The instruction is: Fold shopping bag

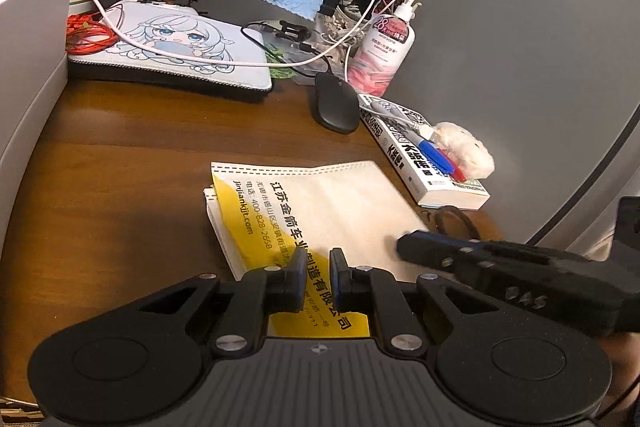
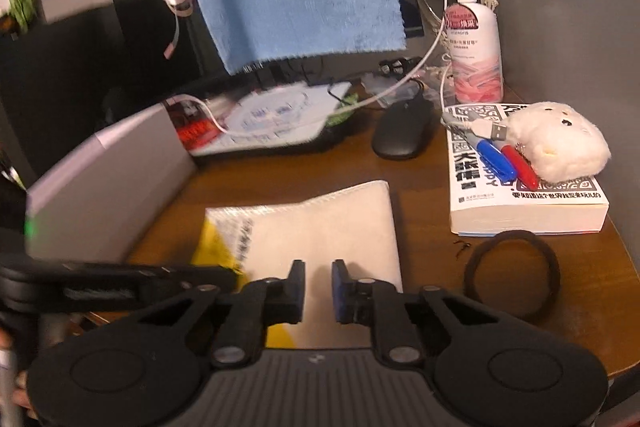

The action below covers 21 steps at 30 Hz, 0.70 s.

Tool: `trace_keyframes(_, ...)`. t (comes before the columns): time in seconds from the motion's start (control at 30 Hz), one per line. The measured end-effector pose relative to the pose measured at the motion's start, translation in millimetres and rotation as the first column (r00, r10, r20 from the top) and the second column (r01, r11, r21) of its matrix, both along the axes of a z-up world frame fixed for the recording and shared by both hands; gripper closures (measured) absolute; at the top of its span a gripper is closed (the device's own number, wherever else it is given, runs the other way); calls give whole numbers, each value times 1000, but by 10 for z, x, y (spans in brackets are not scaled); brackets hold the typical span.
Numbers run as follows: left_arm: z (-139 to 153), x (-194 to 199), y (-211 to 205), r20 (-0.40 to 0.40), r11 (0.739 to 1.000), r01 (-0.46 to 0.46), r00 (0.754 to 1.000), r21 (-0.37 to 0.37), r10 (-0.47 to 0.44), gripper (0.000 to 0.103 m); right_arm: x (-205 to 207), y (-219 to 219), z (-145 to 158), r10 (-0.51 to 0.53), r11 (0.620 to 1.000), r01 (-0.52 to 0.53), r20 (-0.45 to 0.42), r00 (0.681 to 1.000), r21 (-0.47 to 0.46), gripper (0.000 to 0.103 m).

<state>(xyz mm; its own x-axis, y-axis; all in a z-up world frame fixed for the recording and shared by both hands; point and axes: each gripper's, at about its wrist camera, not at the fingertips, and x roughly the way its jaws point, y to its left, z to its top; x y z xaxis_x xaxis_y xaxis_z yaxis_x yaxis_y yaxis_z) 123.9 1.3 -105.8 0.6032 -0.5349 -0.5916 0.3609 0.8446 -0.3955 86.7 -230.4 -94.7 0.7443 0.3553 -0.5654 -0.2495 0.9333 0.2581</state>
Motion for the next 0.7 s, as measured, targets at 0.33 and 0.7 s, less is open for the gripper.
trace_keyframes(0.33, 150, -137, 11, 47, 999, -3, 999, 53, 0, 91, -26, 143, -117, 21, 991, -19, 11, 1000, -131, 94)
trace_keyframes(0.7, -62, -28, 94, -26, 999, -10, 1000, 35, 10, 96, -72, -173, -116, 9, 993, -11, 22, 1000, 120, 83)
